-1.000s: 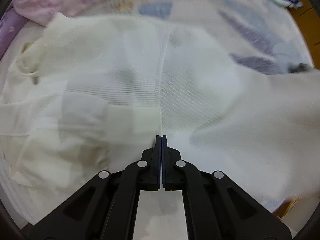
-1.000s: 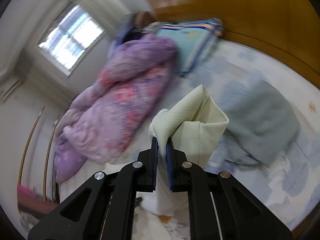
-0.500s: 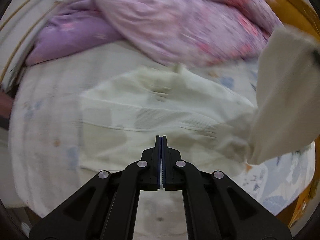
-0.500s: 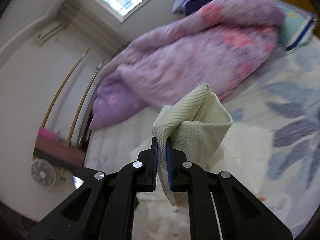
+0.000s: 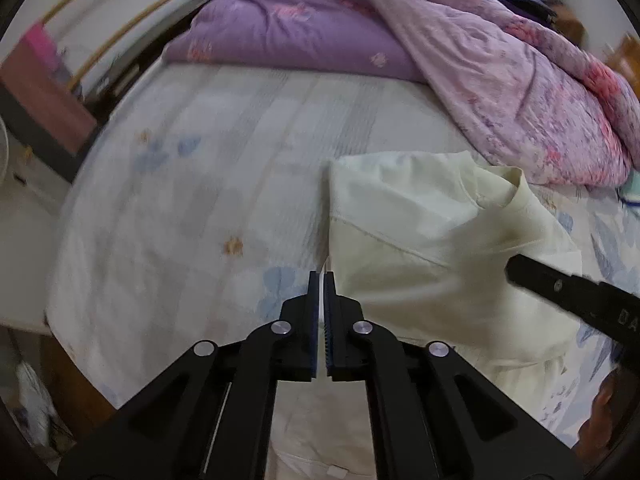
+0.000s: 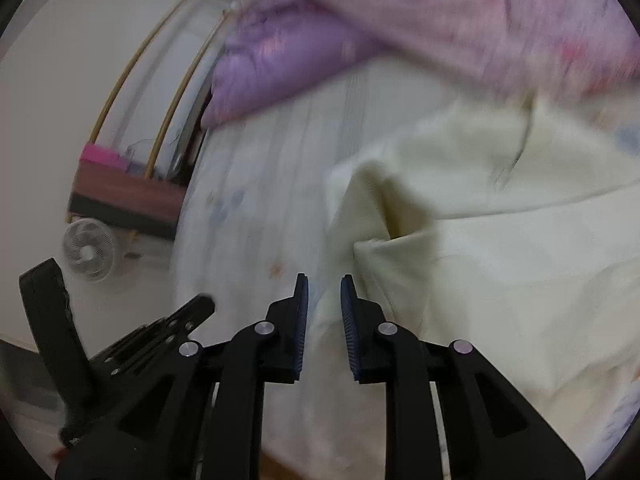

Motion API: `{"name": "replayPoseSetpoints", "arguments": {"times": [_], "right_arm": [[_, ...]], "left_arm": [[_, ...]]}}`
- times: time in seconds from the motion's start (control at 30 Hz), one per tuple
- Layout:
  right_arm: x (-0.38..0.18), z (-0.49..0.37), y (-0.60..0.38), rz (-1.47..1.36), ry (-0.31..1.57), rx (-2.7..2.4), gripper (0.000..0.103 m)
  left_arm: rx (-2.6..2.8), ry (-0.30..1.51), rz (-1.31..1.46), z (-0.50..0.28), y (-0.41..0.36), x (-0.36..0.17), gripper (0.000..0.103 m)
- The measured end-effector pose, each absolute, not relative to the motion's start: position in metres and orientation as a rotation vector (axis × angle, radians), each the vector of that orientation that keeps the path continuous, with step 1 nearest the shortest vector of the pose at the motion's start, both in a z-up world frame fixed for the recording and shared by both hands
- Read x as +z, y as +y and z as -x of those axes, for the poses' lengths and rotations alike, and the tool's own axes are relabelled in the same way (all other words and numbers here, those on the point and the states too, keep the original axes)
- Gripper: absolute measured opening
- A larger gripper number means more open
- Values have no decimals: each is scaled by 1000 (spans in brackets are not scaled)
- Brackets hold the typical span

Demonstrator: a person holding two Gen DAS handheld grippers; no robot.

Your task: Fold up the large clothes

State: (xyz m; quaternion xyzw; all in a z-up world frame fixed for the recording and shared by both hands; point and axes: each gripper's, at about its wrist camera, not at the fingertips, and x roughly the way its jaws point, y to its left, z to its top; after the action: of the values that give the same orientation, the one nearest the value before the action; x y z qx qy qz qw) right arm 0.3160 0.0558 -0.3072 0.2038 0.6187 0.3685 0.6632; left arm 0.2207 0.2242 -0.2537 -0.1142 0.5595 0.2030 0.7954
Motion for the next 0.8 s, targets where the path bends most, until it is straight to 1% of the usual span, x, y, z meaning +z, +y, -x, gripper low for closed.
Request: {"name": "replayPoseSetpoints", "arguments": {"times": [0.03,0.07,0.1,0.17,0.23,0.27,0.37,0.43,0.47,0.5,0.53,0.57,0.6,0.63,0.67,0.73,0.77,0.8], "right_arm": [[-309,-316,53,-452,1419,825,40],[-310,-316,48,-421,1421,797,73],[-308,-317,33,-404,1373,759,77],[-307,-319,7,-393,1331,736,76],[-315,-321,-22,-372,1361,675,76],[-321,-323,-42,-369,1374,628,76],[-336,-322,-98,-358,1396,510,76],[-345,-320,-133,-336,1396,433,76],[-350,-319,-153,-330,1398,387,76],[-355,-317,-165,-325,1403,358,75],[-360,-315,-182,-314,1406,305,73],[-364,-314,-197,-295,1398,236,71],[-365,-312,-208,-283,1384,194,67],[-365,-311,-219,-277,1369,163,54],[-368,-311,-224,-278,1361,148,33],[-378,-314,-232,-295,1379,159,13],[-386,-319,-229,-298,1394,186,7],[-392,-324,-220,-292,1398,202,4]], "left_arm": [[436,1207,271,-218,228,-260,16],[437,1214,284,-217,230,-265,30],[435,1226,302,-216,230,-272,42],[403,1233,346,-217,227,-285,45],[357,1265,406,-224,220,-310,58],[348,1280,421,-227,216,-321,72],[321,1350,460,-242,204,-369,73],[338,1413,493,-251,202,-412,73],[353,1441,507,-252,203,-426,64],[398,1481,505,-252,204,-444,30],[396,1477,501,-252,202,-447,22],[399,1447,468,-253,197,-439,17],[400,1419,430,-254,192,-431,16],[408,1391,378,-255,186,-419,16],[414,1358,331,-256,180,-404,16],[406,1302,297,-257,176,-382,16],[403,1272,276,-258,175,-371,16],[400,1249,250,-260,176,-361,16]]}}
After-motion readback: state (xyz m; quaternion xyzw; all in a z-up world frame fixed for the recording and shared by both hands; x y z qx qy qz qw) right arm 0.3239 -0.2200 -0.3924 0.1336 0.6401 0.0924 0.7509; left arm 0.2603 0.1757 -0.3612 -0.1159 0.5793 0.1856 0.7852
